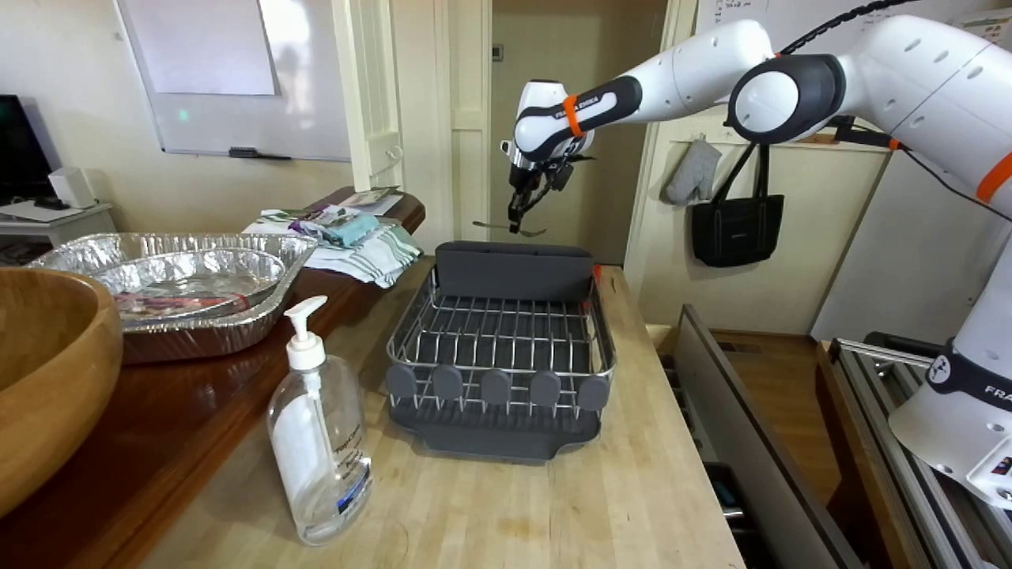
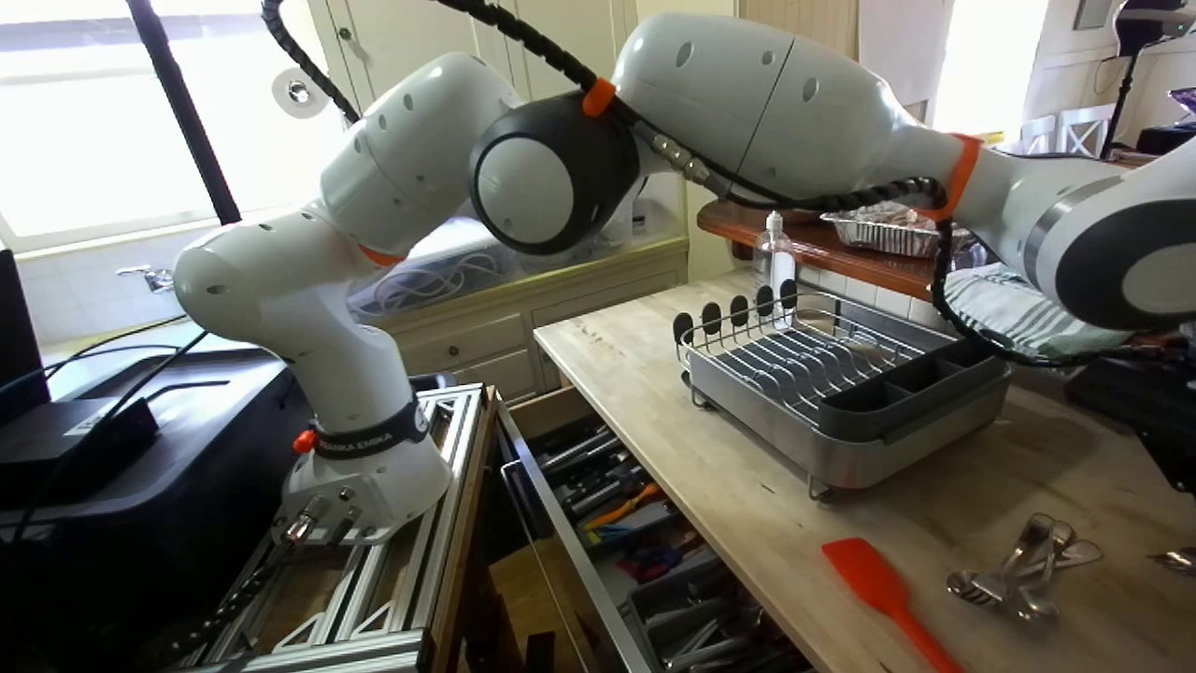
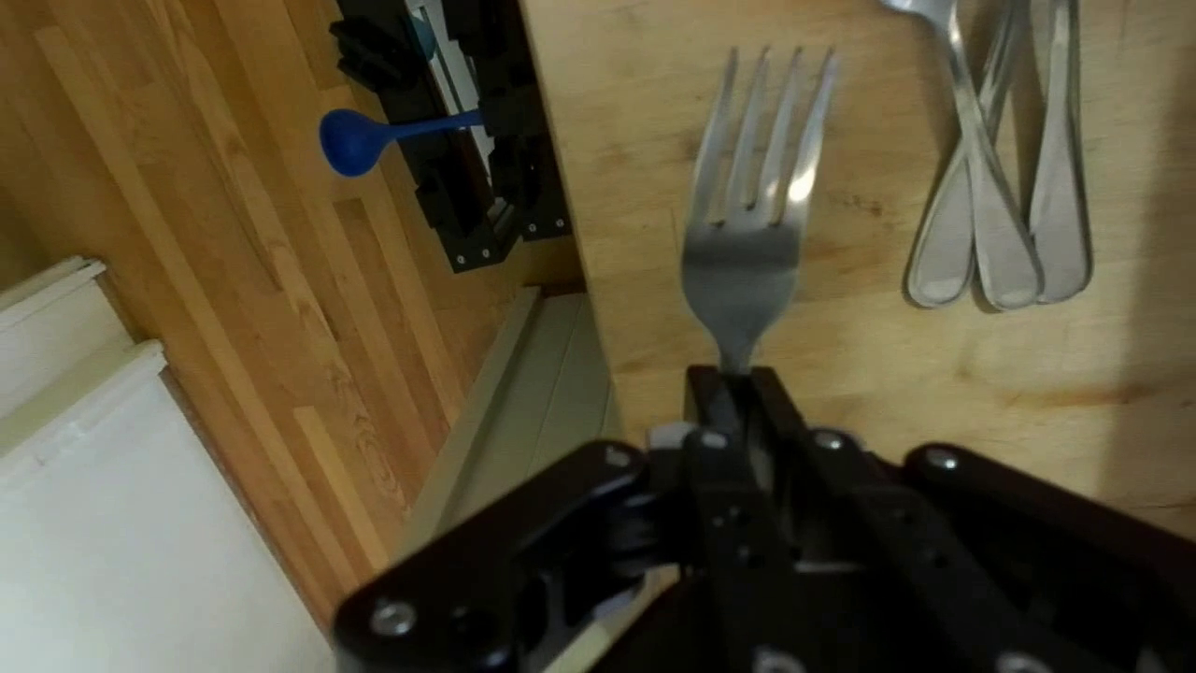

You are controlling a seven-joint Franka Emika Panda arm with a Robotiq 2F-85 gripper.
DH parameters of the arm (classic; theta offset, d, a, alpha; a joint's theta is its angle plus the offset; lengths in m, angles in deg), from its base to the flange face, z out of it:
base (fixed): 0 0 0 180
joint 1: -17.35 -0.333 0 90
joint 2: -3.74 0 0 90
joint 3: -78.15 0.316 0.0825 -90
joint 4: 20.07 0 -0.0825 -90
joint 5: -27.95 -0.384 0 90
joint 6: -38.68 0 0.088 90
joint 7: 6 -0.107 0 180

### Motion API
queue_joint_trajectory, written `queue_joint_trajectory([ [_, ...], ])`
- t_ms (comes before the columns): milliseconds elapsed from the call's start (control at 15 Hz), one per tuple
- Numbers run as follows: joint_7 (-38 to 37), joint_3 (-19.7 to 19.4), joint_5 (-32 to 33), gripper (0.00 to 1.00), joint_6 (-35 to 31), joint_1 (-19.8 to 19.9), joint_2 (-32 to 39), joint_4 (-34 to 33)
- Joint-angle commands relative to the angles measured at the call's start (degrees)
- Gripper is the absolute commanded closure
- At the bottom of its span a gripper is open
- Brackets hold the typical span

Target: Put one fork inside the drying rack

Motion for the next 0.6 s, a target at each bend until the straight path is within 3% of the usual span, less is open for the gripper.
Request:
queue_joint_trajectory([
  [0,1.0,-0.9,2.2,0.98,2.3,-1.2,-7.2,7.6],
  [533,5.5,-1.3,8.3,0.98,9.5,-4.1,-21.1,20.0],
])
